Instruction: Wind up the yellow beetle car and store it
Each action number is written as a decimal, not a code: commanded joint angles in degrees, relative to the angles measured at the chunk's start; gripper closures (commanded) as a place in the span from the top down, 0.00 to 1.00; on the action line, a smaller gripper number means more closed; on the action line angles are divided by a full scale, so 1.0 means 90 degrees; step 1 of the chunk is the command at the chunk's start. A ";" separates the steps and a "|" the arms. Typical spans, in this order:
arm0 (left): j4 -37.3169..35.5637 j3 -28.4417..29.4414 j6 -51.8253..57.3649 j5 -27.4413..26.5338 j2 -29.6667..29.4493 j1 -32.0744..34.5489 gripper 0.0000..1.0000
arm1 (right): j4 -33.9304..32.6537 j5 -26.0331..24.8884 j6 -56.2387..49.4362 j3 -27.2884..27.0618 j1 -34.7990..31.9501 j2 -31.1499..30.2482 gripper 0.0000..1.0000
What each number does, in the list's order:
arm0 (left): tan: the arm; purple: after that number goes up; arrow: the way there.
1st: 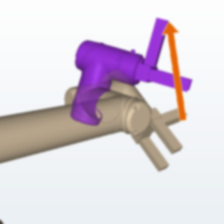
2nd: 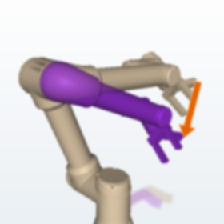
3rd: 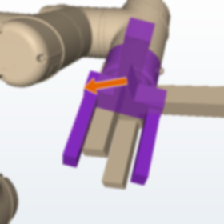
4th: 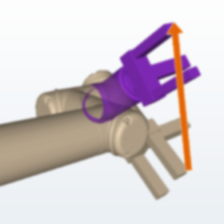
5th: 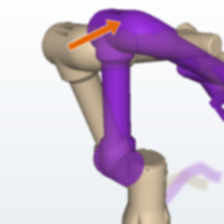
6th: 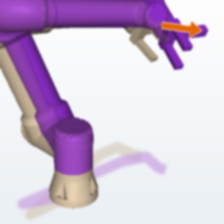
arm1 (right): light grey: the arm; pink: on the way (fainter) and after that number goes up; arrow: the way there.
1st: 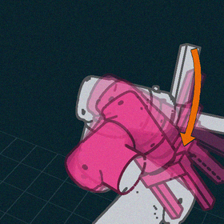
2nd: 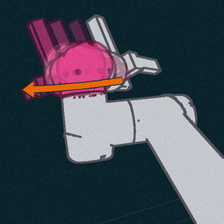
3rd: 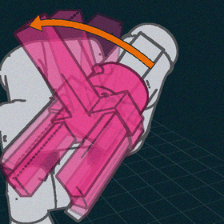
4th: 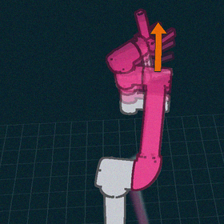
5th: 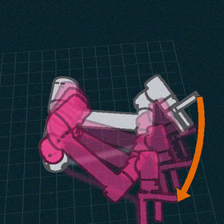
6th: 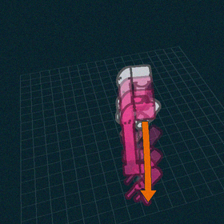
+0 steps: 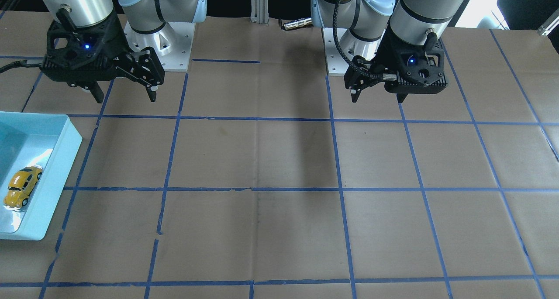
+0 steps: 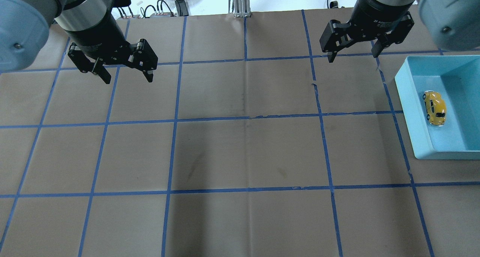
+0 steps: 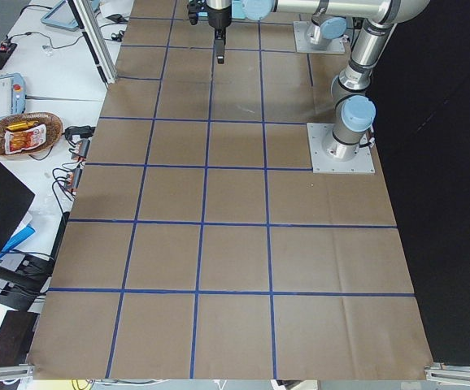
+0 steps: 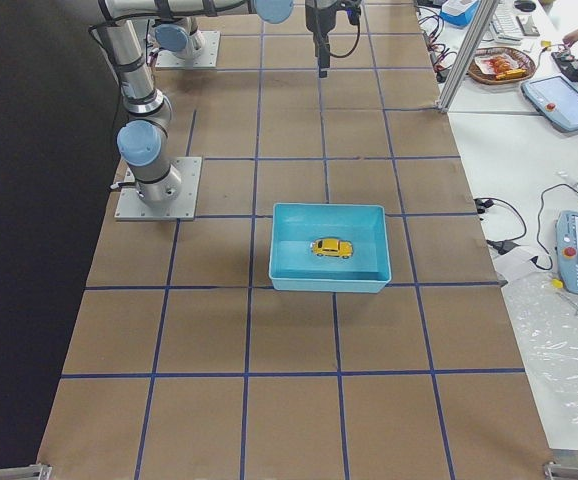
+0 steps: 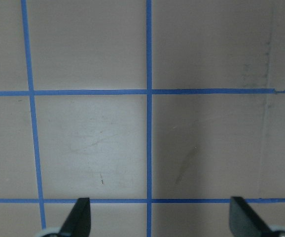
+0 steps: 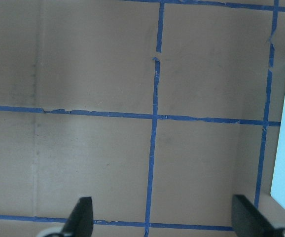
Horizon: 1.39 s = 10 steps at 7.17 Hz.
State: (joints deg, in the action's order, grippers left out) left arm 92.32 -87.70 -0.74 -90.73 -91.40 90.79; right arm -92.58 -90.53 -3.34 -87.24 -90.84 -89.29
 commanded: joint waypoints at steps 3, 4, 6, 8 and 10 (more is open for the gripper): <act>-0.0013 -0.0002 -0.0006 0.0002 -0.0011 0.0000 1.00 | 0.0199 -0.0019 0.0313 -0.0150 0.0044 -0.0069 0.99; -0.0003 -0.0002 -0.0006 0.0002 0.0008 0.0000 1.00 | 0.0199 -0.0019 0.0313 -0.0131 0.0034 -0.0089 0.99; -0.0013 -0.0002 -0.0006 0.0002 0.0008 0.0000 1.00 | 0.0208 -0.0029 0.0254 -0.0141 0.0044 -0.0089 0.99; -0.0003 -0.0002 -0.0006 0.0002 0.0009 0.0000 1.00 | 0.0208 -0.0058 0.0225 -0.0151 0.0044 -0.0079 0.99; -0.0013 -0.0002 -0.0006 0.0002 -0.0011 0.0000 1.00 | 0.0199 -0.0058 0.0225 -0.0150 0.0034 -0.0079 0.99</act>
State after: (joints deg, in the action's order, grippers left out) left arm 92.23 -87.71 -0.79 -90.70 -91.36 90.79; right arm -90.76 -91.04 -1.30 -88.56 -90.45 -90.01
